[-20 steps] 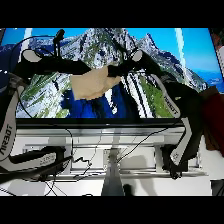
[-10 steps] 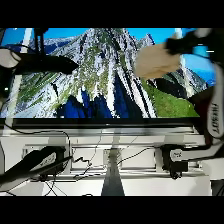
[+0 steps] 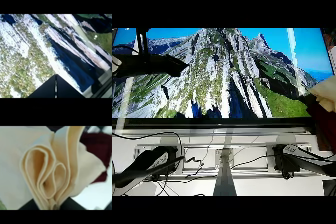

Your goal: Fold the clothes and pants, and hang the long-sleeved shirts on hangers.

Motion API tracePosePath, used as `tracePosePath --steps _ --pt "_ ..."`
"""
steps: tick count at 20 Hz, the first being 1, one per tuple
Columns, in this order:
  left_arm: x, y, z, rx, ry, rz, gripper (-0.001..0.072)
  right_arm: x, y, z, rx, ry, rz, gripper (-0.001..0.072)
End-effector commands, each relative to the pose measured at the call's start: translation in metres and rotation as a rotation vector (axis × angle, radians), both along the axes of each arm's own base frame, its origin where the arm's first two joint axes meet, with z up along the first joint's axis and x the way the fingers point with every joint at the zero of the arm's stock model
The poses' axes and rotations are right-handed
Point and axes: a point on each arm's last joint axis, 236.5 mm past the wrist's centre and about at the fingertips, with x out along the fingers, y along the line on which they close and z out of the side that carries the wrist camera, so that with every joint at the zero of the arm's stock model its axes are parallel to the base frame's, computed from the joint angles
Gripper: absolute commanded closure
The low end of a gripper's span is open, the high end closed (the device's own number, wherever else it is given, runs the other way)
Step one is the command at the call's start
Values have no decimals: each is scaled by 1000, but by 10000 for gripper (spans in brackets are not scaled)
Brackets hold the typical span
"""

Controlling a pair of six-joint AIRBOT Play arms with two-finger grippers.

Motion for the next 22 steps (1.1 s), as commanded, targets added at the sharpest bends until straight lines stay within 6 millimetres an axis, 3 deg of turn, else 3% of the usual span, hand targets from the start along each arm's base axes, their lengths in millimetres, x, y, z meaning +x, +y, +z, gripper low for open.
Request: tracePosePath --steps 1,2,5,6,8,9,11,14,17,19,22 --pt "-1 0 1 -1 0 -3 693 -74 -16 -2 50 39 -235 260" --pt "-1 0 1 -1 1 -3 693 -83 -20 -2 52 36 -266 102" --pt "-1 0 1 -1 1 -3 693 -74 -24 -4 66 -46 -267 107" --pt "-1 0 1 -1 1 -3 693 -60 -21 -5 87 -91 -244 225" --pt "-1 0 1 0 0 -3 693 -29 -6 -5 121 -133 -174 651" --pt "-1 0 1 -1 1 -3 693 -9 4 -5 124 -146 -111 698" --pt "-1 0 1 -1 1 -3 693 39 31 -3 113 -162 54 699" --pt "-1 0 1 0 0 -3 693 121 101 3 80 -208 369 699" --pt "-1 0 1 0 0 -3 693 192 202 16 54 -322 691 698" --pt "-1 0 1 -1 1 -3 693 225 269 31 23 -429 871 698" --pt "-1 0 1 0 0 -3 693 251 349 55 -40 -575 1069 699"
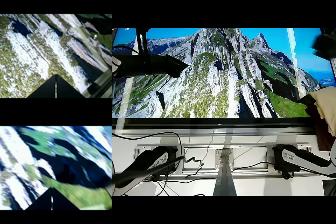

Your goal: Fold the clothes and pants, and hang the long-sleeved shirts on hangers.

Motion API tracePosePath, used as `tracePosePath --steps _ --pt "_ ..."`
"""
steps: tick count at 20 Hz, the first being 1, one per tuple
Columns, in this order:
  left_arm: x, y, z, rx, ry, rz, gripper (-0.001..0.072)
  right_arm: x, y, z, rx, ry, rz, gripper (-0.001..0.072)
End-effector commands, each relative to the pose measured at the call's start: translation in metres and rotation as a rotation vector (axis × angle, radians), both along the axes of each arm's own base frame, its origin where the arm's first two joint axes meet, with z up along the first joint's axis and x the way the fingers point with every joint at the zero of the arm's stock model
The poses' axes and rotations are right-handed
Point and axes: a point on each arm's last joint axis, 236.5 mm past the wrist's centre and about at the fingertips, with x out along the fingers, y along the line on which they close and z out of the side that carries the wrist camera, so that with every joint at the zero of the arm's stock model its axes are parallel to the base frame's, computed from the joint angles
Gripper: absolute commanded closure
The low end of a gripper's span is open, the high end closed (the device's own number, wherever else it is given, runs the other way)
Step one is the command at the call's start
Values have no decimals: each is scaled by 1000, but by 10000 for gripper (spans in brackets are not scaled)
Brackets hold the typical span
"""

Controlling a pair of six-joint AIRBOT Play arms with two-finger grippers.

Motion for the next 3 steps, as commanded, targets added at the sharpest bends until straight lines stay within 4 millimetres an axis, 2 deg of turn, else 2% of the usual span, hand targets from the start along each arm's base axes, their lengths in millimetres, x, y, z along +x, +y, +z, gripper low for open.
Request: tracePosePath --steps 1,3 --pt "0 0 0 0 -1 0 693 32 108 33 -22 -220 249 698" --pt "0 0 0 0 -1 0 693 28 138 36 -12 -239 315 699"
